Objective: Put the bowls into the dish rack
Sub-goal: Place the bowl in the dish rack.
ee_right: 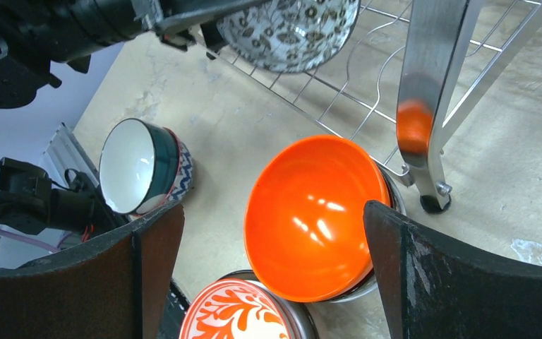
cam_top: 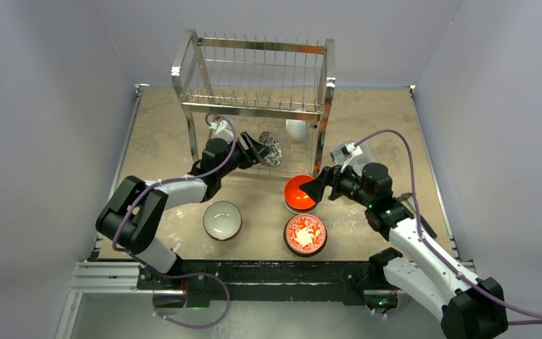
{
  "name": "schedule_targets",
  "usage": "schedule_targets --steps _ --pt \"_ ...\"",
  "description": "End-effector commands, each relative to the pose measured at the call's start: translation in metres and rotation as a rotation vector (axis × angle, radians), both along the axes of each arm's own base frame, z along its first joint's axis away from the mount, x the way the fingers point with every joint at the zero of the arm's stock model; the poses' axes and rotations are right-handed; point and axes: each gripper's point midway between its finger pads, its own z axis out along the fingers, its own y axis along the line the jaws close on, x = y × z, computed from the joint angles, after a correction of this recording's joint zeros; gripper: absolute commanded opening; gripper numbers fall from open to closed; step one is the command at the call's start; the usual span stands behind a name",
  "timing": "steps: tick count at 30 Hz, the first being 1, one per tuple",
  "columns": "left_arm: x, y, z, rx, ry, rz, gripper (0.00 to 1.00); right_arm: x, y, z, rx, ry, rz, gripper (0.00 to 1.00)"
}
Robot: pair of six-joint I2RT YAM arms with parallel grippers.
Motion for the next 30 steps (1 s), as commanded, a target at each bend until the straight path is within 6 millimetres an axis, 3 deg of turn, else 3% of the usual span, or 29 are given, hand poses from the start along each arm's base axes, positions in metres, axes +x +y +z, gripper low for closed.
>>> schedule_targets --steps 1,17,30 --pt "0.046 0.008 0.045 0.018 -0.188 0.128 0.0 0.006 -0.002 0.021 -0.002 -0.065 -0.016 0.99" --pt "0.126 0.013 0.04 0.243 -0.342 0.285 0.0 0.005 -0.007 0.018 -0.028 -0.059 -0.031 0.99" --pt "0.15 -0.004 0.029 0.462 -0.422 0.272 0.0 0.005 -0.008 0.016 -0.035 -0.053 -0.038 0.99"
